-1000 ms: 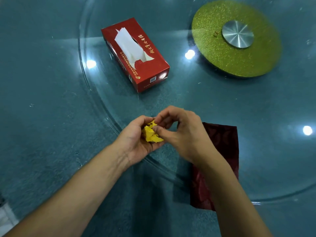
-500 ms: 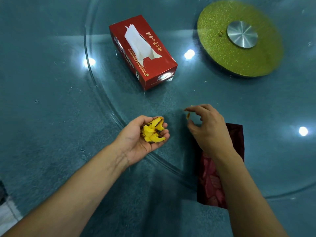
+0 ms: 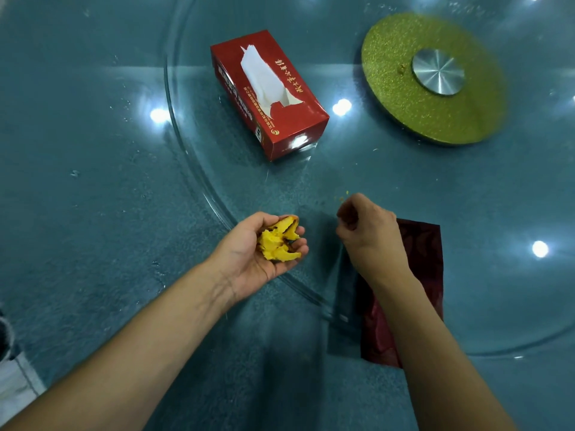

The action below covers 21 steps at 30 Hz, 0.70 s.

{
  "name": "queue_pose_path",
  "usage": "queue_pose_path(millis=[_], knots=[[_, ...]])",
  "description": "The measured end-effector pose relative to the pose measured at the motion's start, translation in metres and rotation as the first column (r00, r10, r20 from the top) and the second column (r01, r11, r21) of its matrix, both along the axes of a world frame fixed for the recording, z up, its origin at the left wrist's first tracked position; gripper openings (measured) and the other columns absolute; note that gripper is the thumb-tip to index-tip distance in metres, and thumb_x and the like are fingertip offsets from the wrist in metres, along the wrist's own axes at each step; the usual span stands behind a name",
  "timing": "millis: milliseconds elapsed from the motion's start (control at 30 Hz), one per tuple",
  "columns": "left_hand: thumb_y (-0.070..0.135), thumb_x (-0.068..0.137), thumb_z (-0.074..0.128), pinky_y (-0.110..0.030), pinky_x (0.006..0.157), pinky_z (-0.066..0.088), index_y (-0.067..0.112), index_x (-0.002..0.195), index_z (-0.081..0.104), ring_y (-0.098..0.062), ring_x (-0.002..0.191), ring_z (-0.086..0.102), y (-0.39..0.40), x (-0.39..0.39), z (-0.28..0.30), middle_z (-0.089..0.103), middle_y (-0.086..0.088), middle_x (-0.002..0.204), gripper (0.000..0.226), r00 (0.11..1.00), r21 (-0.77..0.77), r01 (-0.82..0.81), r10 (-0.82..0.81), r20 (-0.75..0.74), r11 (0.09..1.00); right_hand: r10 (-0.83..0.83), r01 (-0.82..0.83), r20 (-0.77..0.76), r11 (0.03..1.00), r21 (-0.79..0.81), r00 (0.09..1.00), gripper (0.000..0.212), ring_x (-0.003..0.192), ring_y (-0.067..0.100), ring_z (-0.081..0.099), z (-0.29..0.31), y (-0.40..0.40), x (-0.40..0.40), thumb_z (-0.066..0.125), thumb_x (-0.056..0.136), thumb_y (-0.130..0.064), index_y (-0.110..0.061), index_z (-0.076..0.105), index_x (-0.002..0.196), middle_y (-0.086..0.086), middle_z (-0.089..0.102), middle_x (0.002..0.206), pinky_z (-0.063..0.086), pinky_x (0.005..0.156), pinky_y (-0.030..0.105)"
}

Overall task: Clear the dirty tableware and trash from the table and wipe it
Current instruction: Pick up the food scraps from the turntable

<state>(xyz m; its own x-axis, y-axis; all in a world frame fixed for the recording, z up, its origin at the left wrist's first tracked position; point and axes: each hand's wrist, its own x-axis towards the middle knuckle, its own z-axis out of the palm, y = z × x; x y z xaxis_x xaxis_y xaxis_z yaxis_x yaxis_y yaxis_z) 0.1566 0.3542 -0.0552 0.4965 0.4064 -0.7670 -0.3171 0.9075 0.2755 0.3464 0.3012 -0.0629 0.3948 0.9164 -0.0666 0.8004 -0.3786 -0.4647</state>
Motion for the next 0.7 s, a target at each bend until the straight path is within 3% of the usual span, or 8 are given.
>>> queue_pose_path(millis=[67,167,300,400,533,700], knots=[[0.015,0.098,0.045,-0.037,0.068,0.063,0.002,0.102,0.069,-0.027,0.073,0.069,-0.004,-0.002,0.001,0.072,-0.017,0.089,0.028,1.0,0.003,0.002,-0.002,0.003,1.0,-0.09,0.094,-0.14,0.995,0.027,0.986,0.02,0.072,0.011,0.063,0.003,-0.005,0.001,0.067,0.084,-0.009,-0.022,0.058,0.097,-0.009,0.065,0.078,0.052,0.068,0.031],[0.015,0.098,0.045,-0.037,0.067,0.063,0.002,0.101,0.069,-0.027,0.073,0.068,-0.011,-0.005,0.002,0.071,-0.018,0.089,0.028,1.0,0.011,-0.003,0.003,-0.004,1.0,-0.149,0.159,-0.182,0.987,0.04,0.972,0.028,0.07,0.004,0.062,0.008,-0.007,0.005,0.067,0.087,-0.011,-0.024,0.06,0.11,-0.01,0.066,0.076,0.05,0.065,0.026],[0.015,0.098,0.044,-0.036,0.066,0.063,0.003,0.1,0.069,-0.027,0.072,0.068,-0.022,-0.012,0.005,0.071,-0.017,0.088,0.028,1.0,0.018,-0.015,0.015,-0.002,1.0,-0.09,0.092,-0.075,0.996,0.014,0.993,0.026,0.083,0.017,0.066,0.009,0.003,0.009,0.064,0.088,-0.011,-0.019,0.071,0.111,-0.008,0.069,0.081,0.053,0.079,0.033],[0.015,0.097,0.045,-0.036,0.066,0.063,0.003,0.1,0.069,-0.027,0.072,0.068,-0.027,-0.019,0.008,0.071,-0.017,0.089,0.028,0.999,0.021,-0.036,0.036,-0.004,0.999,-0.01,0.01,0.002,1.0,-0.025,1.0,0.02,0.094,0.028,0.067,0.007,0.005,0.009,0.065,0.089,-0.01,-0.014,0.075,0.106,0.006,0.075,0.095,0.055,0.086,0.04],[0.015,0.097,0.045,-0.037,0.068,0.062,0.002,0.099,0.069,-0.028,0.072,0.068,-0.035,-0.027,0.01,0.071,-0.018,0.088,0.027,0.998,0.017,-0.067,0.067,-0.013,0.998,0.036,-0.036,0.072,0.999,0.004,0.997,0.011,0.086,0.039,0.066,0.003,0.0,0.005,0.065,0.092,-0.014,-0.01,0.075,0.091,0.015,0.073,0.088,0.055,0.077,0.048],[0.016,0.097,0.046,-0.037,0.068,0.062,0.001,0.097,0.07,-0.027,0.076,0.066,-0.047,-0.035,0.008,0.071,-0.017,0.09,0.028,0.996,0.003,-0.09,0.091,-0.028,0.996,0.074,-0.062,0.133,0.994,-0.091,0.988,0.01,0.087,0.04,0.062,0.003,0.004,0.004,0.061,0.089,-0.009,-0.006,0.071,0.086,0.016,0.069,0.087,0.051,0.076,0.045]])
